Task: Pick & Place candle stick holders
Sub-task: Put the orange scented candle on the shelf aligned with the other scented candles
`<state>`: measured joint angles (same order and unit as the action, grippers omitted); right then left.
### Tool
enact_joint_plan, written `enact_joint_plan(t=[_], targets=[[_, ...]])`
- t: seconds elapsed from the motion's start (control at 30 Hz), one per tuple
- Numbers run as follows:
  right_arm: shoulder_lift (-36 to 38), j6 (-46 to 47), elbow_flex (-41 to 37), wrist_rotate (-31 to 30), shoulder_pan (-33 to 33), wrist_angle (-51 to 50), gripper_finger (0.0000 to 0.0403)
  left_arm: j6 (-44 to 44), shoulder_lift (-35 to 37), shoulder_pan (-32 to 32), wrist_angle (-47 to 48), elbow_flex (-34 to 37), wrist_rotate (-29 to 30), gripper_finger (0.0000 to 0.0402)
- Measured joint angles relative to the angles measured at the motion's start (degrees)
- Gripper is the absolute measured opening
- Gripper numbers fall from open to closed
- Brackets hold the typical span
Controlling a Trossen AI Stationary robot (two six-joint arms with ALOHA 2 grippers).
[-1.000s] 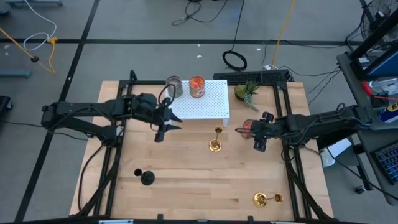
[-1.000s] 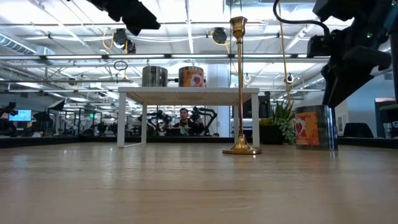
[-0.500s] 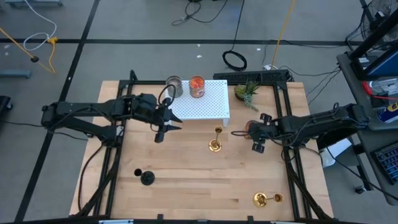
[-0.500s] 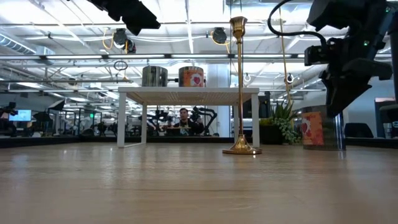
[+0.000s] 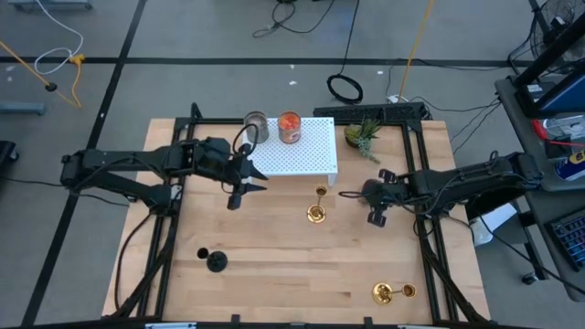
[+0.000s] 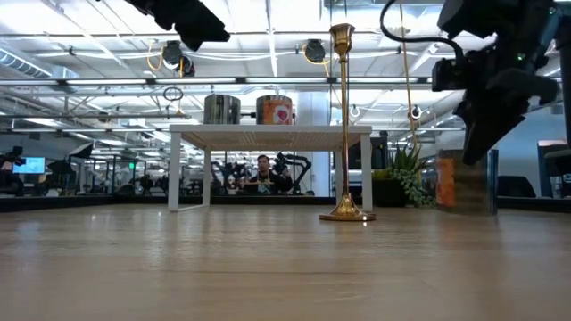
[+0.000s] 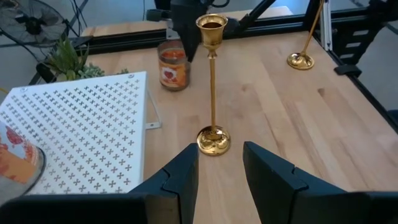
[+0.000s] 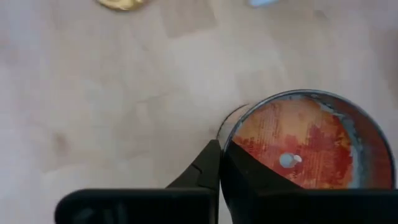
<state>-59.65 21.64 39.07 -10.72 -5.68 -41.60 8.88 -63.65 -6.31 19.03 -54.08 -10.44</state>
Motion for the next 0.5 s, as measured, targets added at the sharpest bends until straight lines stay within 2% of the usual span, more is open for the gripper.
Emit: enact_joint_plan(t=[0.1, 0.4, 0.5], targets=[[-0.09, 2.18, 1.62, 1.68, -0.27, -0.17, 0.0003, -1.37, 0.27, 0.02, 0.13, -0.01, 0.01, 0.0134], [-0.05, 1.57, 11.02, 1.02, -3.28, 0.13, 0.0001, -2.11, 0.25, 2.37, 0.61, -0.02, 0.09, 0.0134], [-0.03, -0.09, 14.34, 4.38, -3.9, 0.26, 0.0001, -1.99, 0.25, 3.51, 0.61, -0.02, 0.08, 0.0134]])
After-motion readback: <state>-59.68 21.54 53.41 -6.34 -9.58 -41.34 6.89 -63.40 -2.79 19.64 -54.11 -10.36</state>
